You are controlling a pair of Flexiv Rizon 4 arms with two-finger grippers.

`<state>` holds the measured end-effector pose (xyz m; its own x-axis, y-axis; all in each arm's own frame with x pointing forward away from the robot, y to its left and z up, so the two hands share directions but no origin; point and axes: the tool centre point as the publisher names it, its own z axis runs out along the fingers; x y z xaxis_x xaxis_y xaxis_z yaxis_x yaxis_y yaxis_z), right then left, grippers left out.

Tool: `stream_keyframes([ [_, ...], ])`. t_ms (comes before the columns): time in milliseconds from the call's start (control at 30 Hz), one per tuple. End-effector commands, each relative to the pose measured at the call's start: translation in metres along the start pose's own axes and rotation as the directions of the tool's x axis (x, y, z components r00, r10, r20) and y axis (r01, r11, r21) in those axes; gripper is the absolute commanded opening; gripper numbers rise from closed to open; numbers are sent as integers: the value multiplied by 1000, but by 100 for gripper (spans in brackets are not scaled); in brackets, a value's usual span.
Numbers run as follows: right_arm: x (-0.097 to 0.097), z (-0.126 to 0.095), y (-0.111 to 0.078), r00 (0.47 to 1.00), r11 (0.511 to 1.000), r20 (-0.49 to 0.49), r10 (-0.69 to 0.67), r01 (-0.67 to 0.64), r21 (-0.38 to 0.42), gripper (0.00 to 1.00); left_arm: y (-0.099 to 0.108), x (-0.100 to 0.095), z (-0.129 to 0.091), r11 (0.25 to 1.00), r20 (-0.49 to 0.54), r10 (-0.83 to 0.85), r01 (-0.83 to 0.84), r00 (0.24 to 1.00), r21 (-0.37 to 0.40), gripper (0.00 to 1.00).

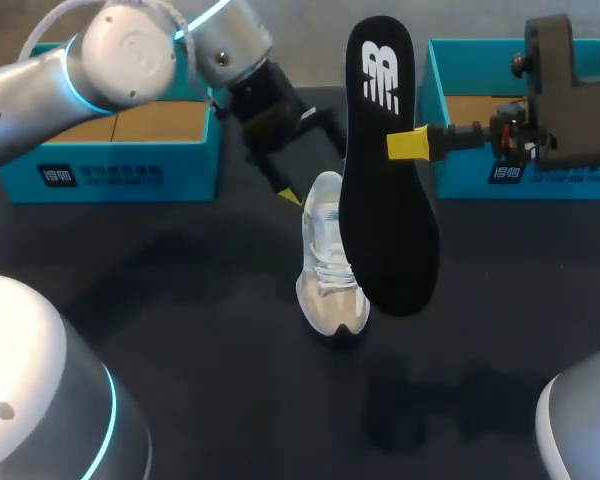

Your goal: Take the shoe out of the shoebox, open the shoe tongue, remove and reinsert the insole, then place the shoe into the shoebox

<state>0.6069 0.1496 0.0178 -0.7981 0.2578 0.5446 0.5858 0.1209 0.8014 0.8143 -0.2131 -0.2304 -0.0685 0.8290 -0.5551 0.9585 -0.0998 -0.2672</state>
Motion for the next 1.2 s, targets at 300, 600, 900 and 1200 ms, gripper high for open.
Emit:
stream_keyframes([
  [300,-1,3,2,1000,1000,0,2,-2,3,0,-1,4,2,1000,64,2,-2,998,-6,100],
  [600,-2,3,3,1000,1000,-4,8,-8,-1,0,-9,10,-7,1000,139,-21,20,990,12,100],
  [900,-30,-6,30,991,993,-74,113,-115,-22,0,-26,14,-33,1000,301,-8,14,954,-16,100],
  [1200,-65,-9,53,966,972,-108,233,-234,5,0,-38,11,-59,998,504,41,-8,863,-66,100],
])
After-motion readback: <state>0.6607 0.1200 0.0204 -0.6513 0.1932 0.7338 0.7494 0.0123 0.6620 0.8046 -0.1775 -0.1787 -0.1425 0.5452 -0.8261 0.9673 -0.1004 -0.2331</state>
